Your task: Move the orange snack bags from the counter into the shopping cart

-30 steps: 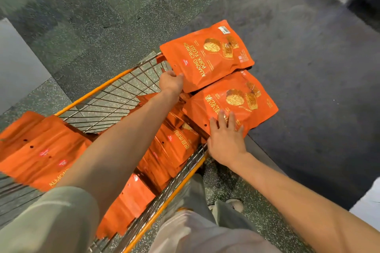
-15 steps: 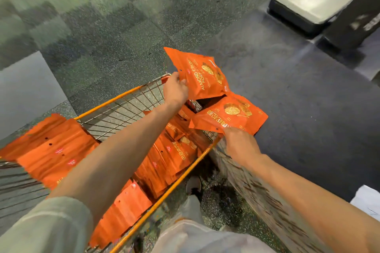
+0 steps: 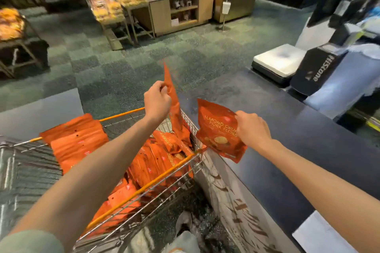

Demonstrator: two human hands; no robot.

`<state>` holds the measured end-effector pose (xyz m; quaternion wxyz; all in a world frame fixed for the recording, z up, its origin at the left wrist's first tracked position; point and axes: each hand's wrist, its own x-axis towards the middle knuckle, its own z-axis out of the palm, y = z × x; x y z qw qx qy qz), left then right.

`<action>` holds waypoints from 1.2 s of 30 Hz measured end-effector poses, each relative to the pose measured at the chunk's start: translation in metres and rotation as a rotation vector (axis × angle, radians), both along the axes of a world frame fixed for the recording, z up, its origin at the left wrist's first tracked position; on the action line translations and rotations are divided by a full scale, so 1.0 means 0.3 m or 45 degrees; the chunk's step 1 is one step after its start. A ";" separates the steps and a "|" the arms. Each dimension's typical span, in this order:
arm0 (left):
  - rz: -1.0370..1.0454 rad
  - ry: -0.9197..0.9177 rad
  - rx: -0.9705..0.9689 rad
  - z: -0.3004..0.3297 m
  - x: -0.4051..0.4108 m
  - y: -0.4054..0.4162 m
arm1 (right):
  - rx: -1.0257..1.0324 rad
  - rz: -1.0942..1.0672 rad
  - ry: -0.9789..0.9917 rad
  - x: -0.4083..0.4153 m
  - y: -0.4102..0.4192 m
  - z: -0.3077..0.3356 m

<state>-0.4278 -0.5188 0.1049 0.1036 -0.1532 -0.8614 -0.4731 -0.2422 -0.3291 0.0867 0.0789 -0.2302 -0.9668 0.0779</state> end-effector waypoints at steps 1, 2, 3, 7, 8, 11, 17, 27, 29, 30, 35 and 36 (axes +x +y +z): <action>0.013 0.010 -0.003 0.011 0.032 -0.032 | 0.010 0.015 0.012 0.027 -0.008 0.018; 0.027 0.014 -0.008 0.021 0.061 -0.062 | 0.014 0.034 0.022 0.049 -0.015 0.033; 0.039 0.015 -0.013 0.024 0.082 -0.088 | 0.022 0.051 0.025 0.065 -0.020 0.044; 0.089 0.034 -0.075 0.034 0.173 -0.203 | 0.071 0.124 0.035 0.109 -0.045 0.080; 0.115 0.043 -0.087 0.039 0.190 -0.240 | 0.076 0.151 0.051 0.113 -0.055 0.091; 0.205 0.042 -0.134 0.048 0.220 -0.345 | 0.078 0.241 0.073 0.098 -0.093 0.107; 0.328 0.063 -0.186 0.061 0.255 -0.559 | 0.064 0.416 0.092 0.003 -0.230 0.138; 0.524 0.069 -0.323 0.089 0.300 -0.963 | 0.037 0.699 0.097 -0.287 -0.558 0.142; 0.559 0.035 -0.355 0.092 0.290 -1.030 | -0.016 0.705 0.072 -0.349 -0.609 0.119; 0.580 0.025 -0.351 0.088 0.279 -1.063 | -0.032 0.709 0.054 -0.380 -0.632 0.107; 0.562 -0.069 -0.310 0.069 0.216 -1.173 | -0.102 0.739 0.020 -0.517 -0.707 0.013; 0.525 -0.089 -0.322 0.056 0.196 -1.194 | -0.110 0.748 0.010 -0.543 -0.719 -0.009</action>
